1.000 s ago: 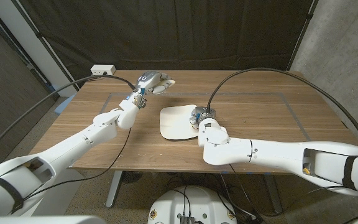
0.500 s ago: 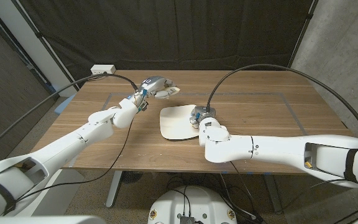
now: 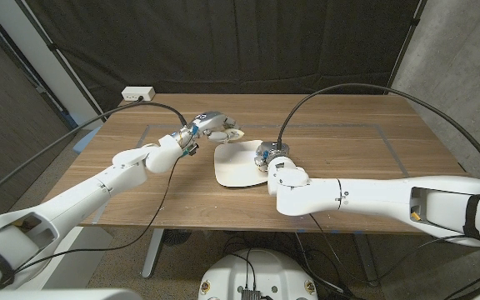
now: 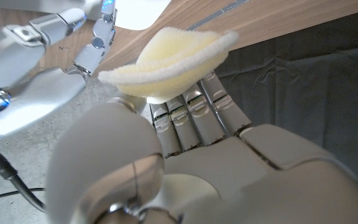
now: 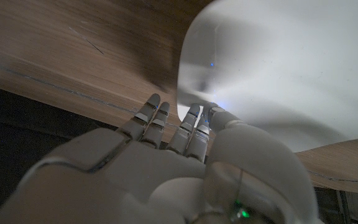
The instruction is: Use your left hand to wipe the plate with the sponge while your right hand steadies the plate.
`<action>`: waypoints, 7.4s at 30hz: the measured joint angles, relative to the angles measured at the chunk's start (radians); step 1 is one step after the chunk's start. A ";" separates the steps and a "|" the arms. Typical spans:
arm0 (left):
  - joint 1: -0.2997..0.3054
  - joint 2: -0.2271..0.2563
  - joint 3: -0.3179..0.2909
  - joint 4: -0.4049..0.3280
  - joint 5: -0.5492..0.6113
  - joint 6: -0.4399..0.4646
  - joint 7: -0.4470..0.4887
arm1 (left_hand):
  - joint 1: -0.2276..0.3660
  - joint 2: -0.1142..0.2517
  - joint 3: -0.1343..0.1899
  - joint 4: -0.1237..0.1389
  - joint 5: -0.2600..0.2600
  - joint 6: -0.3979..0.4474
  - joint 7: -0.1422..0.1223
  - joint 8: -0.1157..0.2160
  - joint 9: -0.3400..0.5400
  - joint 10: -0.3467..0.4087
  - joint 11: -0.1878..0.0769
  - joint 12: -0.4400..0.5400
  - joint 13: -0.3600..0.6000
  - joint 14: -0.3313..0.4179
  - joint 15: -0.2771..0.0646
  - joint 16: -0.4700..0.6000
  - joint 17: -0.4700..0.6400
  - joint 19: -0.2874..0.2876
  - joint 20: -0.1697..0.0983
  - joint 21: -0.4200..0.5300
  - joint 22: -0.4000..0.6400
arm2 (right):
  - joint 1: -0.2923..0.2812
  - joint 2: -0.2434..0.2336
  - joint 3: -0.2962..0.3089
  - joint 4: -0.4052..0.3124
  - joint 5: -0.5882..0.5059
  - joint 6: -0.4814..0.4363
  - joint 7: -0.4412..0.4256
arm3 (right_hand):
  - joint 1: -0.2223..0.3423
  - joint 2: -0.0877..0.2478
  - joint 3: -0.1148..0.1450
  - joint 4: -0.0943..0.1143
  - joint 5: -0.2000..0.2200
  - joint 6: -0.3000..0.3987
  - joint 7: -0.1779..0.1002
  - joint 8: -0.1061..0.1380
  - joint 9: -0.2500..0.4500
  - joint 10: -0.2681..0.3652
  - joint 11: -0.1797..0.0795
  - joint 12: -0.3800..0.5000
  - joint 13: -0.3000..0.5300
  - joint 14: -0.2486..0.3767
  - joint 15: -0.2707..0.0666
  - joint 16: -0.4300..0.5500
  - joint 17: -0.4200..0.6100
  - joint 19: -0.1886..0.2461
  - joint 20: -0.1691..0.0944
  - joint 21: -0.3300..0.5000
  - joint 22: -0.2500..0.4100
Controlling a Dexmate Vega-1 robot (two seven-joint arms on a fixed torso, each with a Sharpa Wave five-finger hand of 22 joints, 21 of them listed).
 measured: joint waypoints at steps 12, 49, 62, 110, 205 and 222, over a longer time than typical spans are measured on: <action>-0.013 -0.004 0.040 0.062 0.210 -0.034 0.177 | 0.006 -0.006 0.004 -0.004 0.000 0.010 -0.001 -0.006 0.000 0.007 0.004 -0.006 -0.013 0.007 -0.004 0.000 0.000 0.000 0.000 0.008 0.000 | 0.010 -0.009 -0.007 -0.011 0.017 0.005 -0.009 | 0.000 0.000 -0.010 -0.001 0.000 0.000 0.000 0.000 0.000 0.000 0.000 0.000 -0.001 0.000 0.000 0.000 0.000 0.000 0.000 0.004 0.000; -0.109 -0.022 0.225 0.175 0.346 0.033 0.263 | -0.352 -0.208 -0.186 0.178 0.027 -0.170 -0.053 -0.201 -0.004 -0.261 0.048 -0.132 -0.083 -0.358 0.114 -0.106 -0.034 -0.278 0.099 -0.082 0.000 | 0.008 -0.031 -0.007 -0.031 0.024 0.032 -0.018 | 0.000 0.000 -0.025 -0.003 -0.003 -0.004 0.004 0.000 -0.003 -0.001 0.000 -0.005 0.000 0.004 -0.004 0.000 0.000 0.000 0.000 0.004 -0.003; -0.057 0.012 0.157 0.065 0.308 0.062 0.221 | -0.268 -0.216 -0.161 0.120 0.062 -0.091 -0.079 -0.155 0.000 -0.173 0.019 -0.073 -0.058 -0.280 0.103 -0.056 -0.018 -0.252 0.096 -0.088 0.004 | 0.009 -0.034 -0.007 -0.018 0.007 0.052 -0.004 | 0.000 0.000 -0.028 0.000 -0.003 -0.010 0.009 -0.005 -0.002 -0.002 -0.001 -0.006 0.000 0.004 -0.004 0.004 0.000 0.000 0.000 0.011 -0.003; -0.030 0.064 0.155 -0.195 0.633 0.315 -0.136 | 0.077 -0.152 -0.097 -0.030 0.015 0.081 -0.057 -0.099 0.002 0.013 -0.037 -0.059 -0.064 -0.111 0.051 0.027 0.048 -0.163 0.026 -0.065 0.009 | -0.045 -0.061 0.048 0.013 -0.091 0.128 0.075 | 0.005 0.005 -0.051 0.012 -0.003 -0.033 0.015 -0.012 -0.002 -0.017 -0.008 -0.020 -0.001 0.004 -0.004 0.004 0.003 -0.004 0.004 0.019 -0.002; -0.180 -0.011 0.279 0.081 0.535 0.066 0.090 | 0.225 -0.104 -0.146 -0.010 0.003 0.207 -0.040 -0.052 -0.001 0.127 -0.031 -0.039 0.003 -0.014 0.007 0.034 0.101 -0.168 0.018 -0.011 0.016 | -0.096 -0.089 0.109 0.025 -0.254 0.183 0.230 | -0.001 -0.001 -0.092 0.007 -0.003 -0.036 0.018 -0.012 -0.003 -0.024 -0.005 -0.018 -0.005 0.004 -0.004 0.004 0.000 -0.020 0.009 0.027 -0.007; -0.230 -0.062 0.343 0.161 0.589 0.026 0.165 | 0.232 -0.104 -0.154 -0.009 0.004 0.211 -0.040 -0.051 0.000 0.125 -0.029 -0.043 0.004 -0.011 0.003 0.027 0.106 -0.168 0.018 -0.008 0.011 | -0.114 -0.091 0.128 0.025 -0.272 0.191 0.242 | -0.001 -0.001 -0.095 0.004 -0.003 -0.036 0.018 -0.012 -0.003 -0.027 -0.008 -0.019 -0.005 0.004 -0.004 0.004 -0.005 -0.023 0.013 0.027 -0.007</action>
